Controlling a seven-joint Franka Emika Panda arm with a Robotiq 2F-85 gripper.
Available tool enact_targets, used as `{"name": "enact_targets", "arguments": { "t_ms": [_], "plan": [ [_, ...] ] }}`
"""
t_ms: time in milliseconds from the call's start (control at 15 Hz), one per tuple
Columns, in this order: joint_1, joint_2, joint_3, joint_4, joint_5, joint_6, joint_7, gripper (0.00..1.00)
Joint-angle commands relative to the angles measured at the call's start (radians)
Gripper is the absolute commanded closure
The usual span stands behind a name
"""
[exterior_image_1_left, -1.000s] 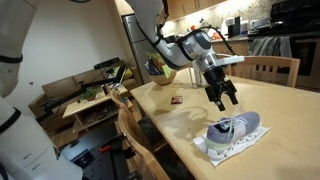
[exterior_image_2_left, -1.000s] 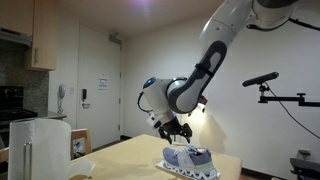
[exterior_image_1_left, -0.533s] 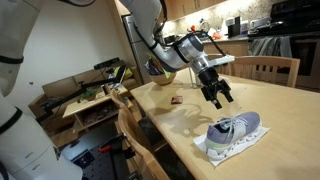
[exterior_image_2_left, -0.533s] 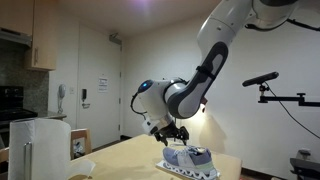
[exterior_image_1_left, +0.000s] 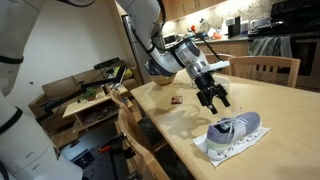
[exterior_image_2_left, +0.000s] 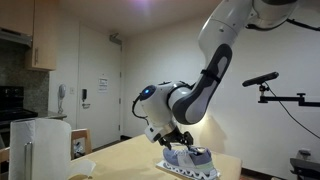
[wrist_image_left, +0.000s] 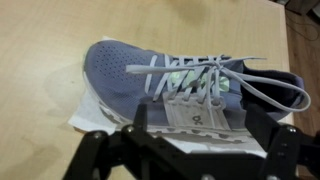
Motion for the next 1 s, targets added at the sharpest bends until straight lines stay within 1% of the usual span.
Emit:
{"name": "enact_targets", "arguments": {
  "t_ms": [0, 267, 733, 800, 867, 933],
  "plan": [
    [-0.006, -0.035, 0.008, -0.063, -0.036, -0.025, 0.027, 0.00],
    [-0.009, -0.030, 0.006, -0.070, -0.048, -0.041, 0.024, 0.00],
    [-0.039, -0.013, 0.012, -0.040, -0.035, -0.073, -0.008, 0.00],
    [-0.042, -0.013, 0.012, -0.038, -0.034, -0.075, -0.008, 0.11],
    [-0.045, -0.013, 0.012, -0.037, -0.035, -0.075, -0.009, 0.26],
    [-0.047, -0.013, 0.012, -0.036, -0.035, -0.076, -0.011, 0.32]
  ]
}}
